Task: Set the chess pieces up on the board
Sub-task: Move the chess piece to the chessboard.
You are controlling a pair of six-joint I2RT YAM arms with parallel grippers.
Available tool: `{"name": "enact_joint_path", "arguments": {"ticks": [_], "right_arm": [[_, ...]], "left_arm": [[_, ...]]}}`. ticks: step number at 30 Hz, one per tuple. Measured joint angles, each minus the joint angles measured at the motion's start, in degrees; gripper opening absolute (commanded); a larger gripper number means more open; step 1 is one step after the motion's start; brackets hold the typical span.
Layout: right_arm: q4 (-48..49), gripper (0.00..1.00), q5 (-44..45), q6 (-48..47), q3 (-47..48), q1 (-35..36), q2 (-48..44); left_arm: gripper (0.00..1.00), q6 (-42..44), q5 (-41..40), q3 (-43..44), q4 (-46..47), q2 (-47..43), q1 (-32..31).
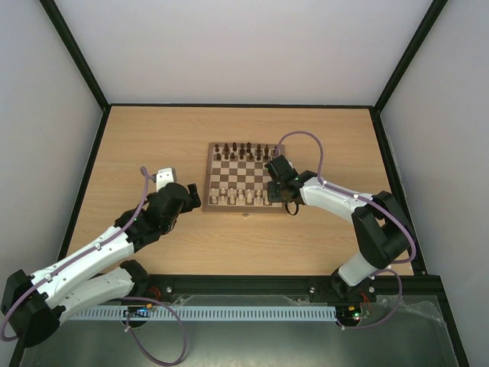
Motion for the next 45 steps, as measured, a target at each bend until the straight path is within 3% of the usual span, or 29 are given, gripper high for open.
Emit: {"name": "enact_joint_path", "arguments": {"ticks": [34, 45], "right_arm": [[0.2, 0.13, -1.1, -0.6, 0.0, 0.0, -0.1], [0.3, 0.25, -1.4, -0.8, 0.0, 0.0, -0.1]], "left_arm": [[0.99, 0.0, 0.8, 0.0, 0.5, 1.1, 0.0], [0.99, 0.0, 1.0, 0.0, 1.3, 1.6, 0.0]]}}
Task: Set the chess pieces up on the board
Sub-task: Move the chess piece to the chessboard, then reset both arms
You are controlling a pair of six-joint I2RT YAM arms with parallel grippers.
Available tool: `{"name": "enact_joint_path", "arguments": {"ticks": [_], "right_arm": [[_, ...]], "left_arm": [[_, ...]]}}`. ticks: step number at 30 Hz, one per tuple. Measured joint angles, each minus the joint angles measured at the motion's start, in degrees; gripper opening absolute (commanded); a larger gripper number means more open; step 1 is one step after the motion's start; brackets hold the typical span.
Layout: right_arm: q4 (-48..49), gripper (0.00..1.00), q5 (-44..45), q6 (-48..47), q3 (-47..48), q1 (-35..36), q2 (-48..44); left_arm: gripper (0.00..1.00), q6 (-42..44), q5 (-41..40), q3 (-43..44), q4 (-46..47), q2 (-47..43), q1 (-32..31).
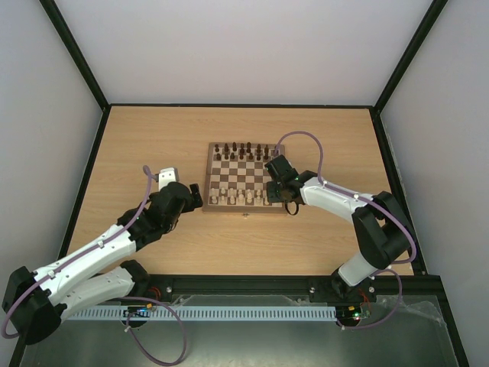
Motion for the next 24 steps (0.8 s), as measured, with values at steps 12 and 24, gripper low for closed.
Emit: {"name": "enact_joint_path", "arguments": {"ticks": [12, 24], "right_arm": [[-0.2, 0.59, 0.8, 0.3, 0.0, 0.0, -2.2], [-2.4, 0.99, 5.8, 1.3, 0.5, 0.0, -17.0]], "left_arm": [[1.00, 0.3, 0.0, 0.0, 0.5, 1.4, 0.3], [0.99, 2.1, 0.3, 0.0, 0.6, -3.2, 4.3]]}}
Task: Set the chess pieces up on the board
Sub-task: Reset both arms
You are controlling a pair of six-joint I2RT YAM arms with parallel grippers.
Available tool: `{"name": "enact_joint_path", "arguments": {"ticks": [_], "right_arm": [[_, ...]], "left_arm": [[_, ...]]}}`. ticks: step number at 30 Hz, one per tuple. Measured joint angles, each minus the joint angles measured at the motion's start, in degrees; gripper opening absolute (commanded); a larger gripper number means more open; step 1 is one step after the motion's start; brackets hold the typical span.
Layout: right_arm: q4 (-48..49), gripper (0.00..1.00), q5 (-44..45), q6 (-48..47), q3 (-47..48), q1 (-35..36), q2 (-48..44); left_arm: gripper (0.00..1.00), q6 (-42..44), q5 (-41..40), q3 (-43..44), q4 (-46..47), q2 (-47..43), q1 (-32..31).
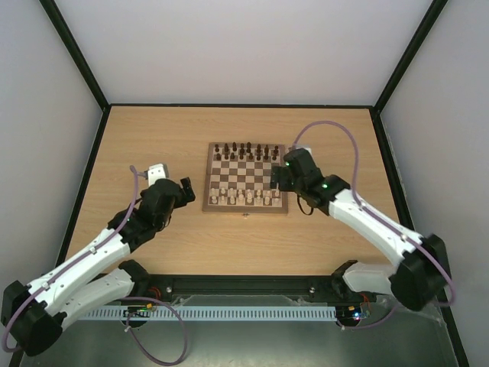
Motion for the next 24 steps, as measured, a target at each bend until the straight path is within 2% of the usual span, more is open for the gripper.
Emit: {"name": "enact_joint_path", "arguments": {"ticks": [6, 11, 19, 21, 24], "right_arm": [[0.2, 0.99, 5.4, 1.0, -3.5, -0.1, -12.3], [1.0, 0.99, 9.2, 1.4, -8.3, -0.2, -16.0], [4.2, 0.99, 12.8, 1.1, -15.8, -0.2, -25.2], [6.4, 0.99, 14.7, 0.3, -17.4, -0.2, -28.4], [10.6, 0.99, 18.4, -0.9, -20.2, -0.3, -30.8]], "left_arm": [[1.00, -0.3, 0.7, -3.6, 1.1, -5.3, 0.4], [0.99, 0.9, 0.2, -4.1, 2.8, -5.6, 0.5], [1.00, 5.4, -4.0, 7.3, 8.6, 6.2, 0.6], [0.99, 7.0, -6.7, 6.5, 10.8, 6.9, 0.9], [1.00, 11.4, -9.6, -0.6, 18.2, 4.5, 2.1]]}}
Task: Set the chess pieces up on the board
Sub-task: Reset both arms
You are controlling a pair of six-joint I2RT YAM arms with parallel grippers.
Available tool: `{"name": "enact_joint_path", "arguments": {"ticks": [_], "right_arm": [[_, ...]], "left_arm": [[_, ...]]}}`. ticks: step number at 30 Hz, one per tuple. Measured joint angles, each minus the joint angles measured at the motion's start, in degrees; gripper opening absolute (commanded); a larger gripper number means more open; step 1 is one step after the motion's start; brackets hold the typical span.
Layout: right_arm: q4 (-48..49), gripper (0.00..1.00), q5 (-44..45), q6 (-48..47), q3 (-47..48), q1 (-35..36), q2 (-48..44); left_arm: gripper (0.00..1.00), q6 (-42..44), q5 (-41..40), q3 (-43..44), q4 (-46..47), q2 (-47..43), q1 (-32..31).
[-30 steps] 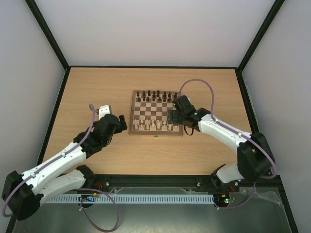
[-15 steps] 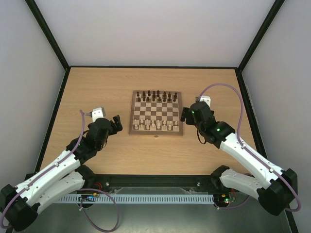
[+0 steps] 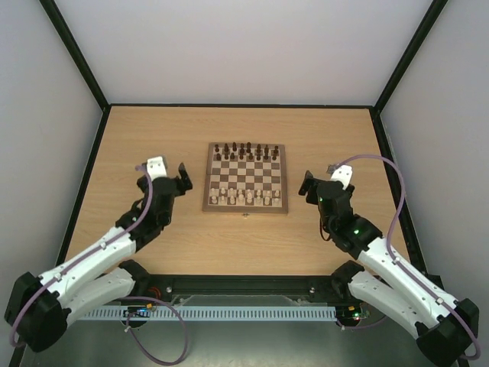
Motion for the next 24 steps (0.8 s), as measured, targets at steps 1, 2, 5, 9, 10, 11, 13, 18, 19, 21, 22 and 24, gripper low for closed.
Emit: {"name": "enact_joint_path", "arguments": {"ticks": [1, 2, 5, 9, 10, 11, 13, 18, 19, 21, 22, 24], "right_arm": [[2.0, 0.99, 1.6, -0.6, -1.6, -0.2, -0.4], [3.7, 0.99, 3.0, -1.2, -3.0, -0.6, -0.4], [11.5, 0.99, 5.4, -3.3, -9.1, -4.0, 0.6], [21.2, 0.99, 5.0, -4.0, -15.8, -13.6, 6.4], [23.3, 0.99, 4.6, -3.9, -16.6, -15.7, 8.6], [25.1, 0.99, 4.3, -3.8, -17.1, -17.8, 11.0], [28.0, 0.99, 3.9, -3.7, -17.1, -20.2, 15.4], [35.1, 0.99, 3.3, -4.1, -16.1, -21.9, 22.0], [36.8, 0.99, 3.4, -4.3, -15.8, -22.1, 23.2], [40.0, 0.99, 3.7, -4.7, -15.5, -22.4, 25.5], [41.5, 0.99, 4.1, -4.8, -15.5, -22.6, 26.8], [44.4, 0.99, 5.3, -4.6, -15.5, -22.9, 29.9]], "left_arm": [[0.99, 2.6, -0.4, -4.5, 4.1, -1.9, 0.6], [1.00, 4.8, -0.7, -8.0, 6.7, -3.6, 1.1], [1.00, 10.1, -0.6, -17.6, 14.4, -7.6, 4.6], [1.00, 15.0, 1.3, -23.6, 23.4, -8.2, 12.5], [1.00, 15.6, 1.7, -23.8, 24.7, -7.7, 13.9], [1.00, 16.3, 2.2, -23.8, 26.2, -7.1, 15.1], [1.00, 17.3, 2.8, -23.8, 29.2, -5.7, 16.8], [1.00, 18.4, 4.3, -23.7, 34.4, -1.1, 19.8], [1.00, 18.6, 4.6, -23.7, 35.6, 0.0, 20.4], [0.99, 18.9, 5.5, -23.6, 37.6, 2.6, 22.0], [1.00, 19.0, 6.8, -23.5, 38.9, 4.3, 23.3], [1.00, 19.0, 8.9, -23.4, 41.4, 7.7, 25.9]]}}
